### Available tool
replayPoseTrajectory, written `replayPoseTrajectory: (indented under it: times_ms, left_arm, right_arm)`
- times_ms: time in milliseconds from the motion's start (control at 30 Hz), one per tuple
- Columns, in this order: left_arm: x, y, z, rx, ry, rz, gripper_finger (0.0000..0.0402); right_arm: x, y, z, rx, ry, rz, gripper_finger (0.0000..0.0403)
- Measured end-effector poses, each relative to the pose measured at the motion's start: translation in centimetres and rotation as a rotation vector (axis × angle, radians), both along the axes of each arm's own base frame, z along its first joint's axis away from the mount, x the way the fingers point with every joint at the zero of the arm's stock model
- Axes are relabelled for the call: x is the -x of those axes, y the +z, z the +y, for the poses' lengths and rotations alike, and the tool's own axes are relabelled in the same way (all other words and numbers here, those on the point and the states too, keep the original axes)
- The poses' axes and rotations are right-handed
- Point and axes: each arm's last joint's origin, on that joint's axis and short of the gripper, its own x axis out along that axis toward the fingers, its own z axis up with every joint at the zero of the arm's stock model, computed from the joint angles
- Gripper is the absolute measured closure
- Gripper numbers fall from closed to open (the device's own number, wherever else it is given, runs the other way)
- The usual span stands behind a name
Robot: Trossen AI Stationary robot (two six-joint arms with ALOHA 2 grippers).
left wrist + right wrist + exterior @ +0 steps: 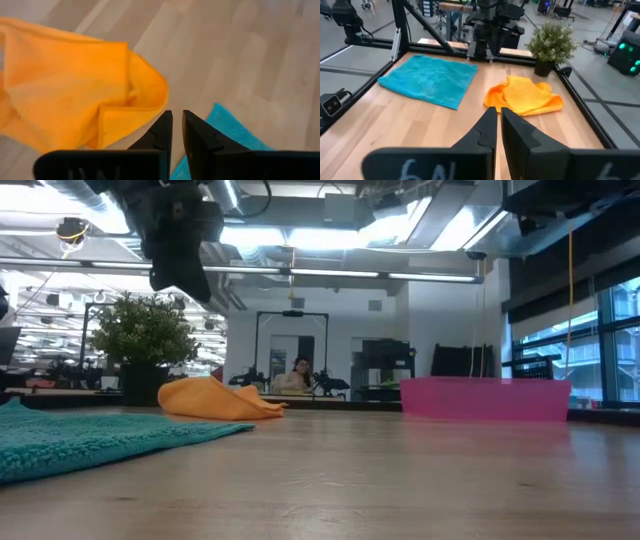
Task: Roll microfiber towels into tight, uniform cylinder then place into a basket
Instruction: Fold the orange microfiber towel
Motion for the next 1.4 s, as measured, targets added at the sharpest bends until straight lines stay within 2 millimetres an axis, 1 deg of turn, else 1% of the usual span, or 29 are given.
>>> replayPoseTrajectory:
  times_ms: [200, 333, 467, 700, 800, 933, 1133, 1400]
  left_arm:
    - [-0.5, -0.6, 0.2, -0.025, 0.023, 0.037, 0.0323]
    - [-1.1, -1.8, 0.5, -0.084, 0.029, 0.117, 0.0309]
    - [-1.9, -3.7, 0.7, -0.095, -0.011, 0.208, 0.0308]
    - [-2.9, -6.2, 2.1, -0.075, 0.012, 0.325, 0.0309]
    - [-3.1, -6.6, 2.6, -0.094, -0.014, 0.342, 0.0308]
    - [-3.2, -6.5, 3.2, -0.114, -0.018, 0.314, 0.0308]
    - [-3.1, -6.6, 3.8, -0.116, -0.044, 0.316, 0.0308]
    - [-3.9, -8.4, 4.0, -0.091, -0.065, 0.369, 0.0308]
  right_arm:
    - [-0.9, -0.4, -0.1, -0.008, 0.000, 0.043, 0.0375]
    - [-1.1, -0.5, -0.2, -0.011, 0.001, 0.054, 0.0375]
    - [-1.3, -0.6, -0.2, -0.015, 0.002, 0.064, 0.0375]
    - [-1.3, -0.5, -0.2, -0.014, 0.002, 0.062, 0.0375]
    - [-1.3, -0.5, -0.2, -0.013, 0.002, 0.061, 0.0375]
    - [-1.3, -0.5, -0.2, -0.013, 0.002, 0.061, 0.0375]
    - [-1.3, -0.5, -0.2, -0.012, 0.003, 0.061, 0.0375]
    - [-1.3, -0.5, -0.2, -0.011, 0.003, 0.062, 0.0375]
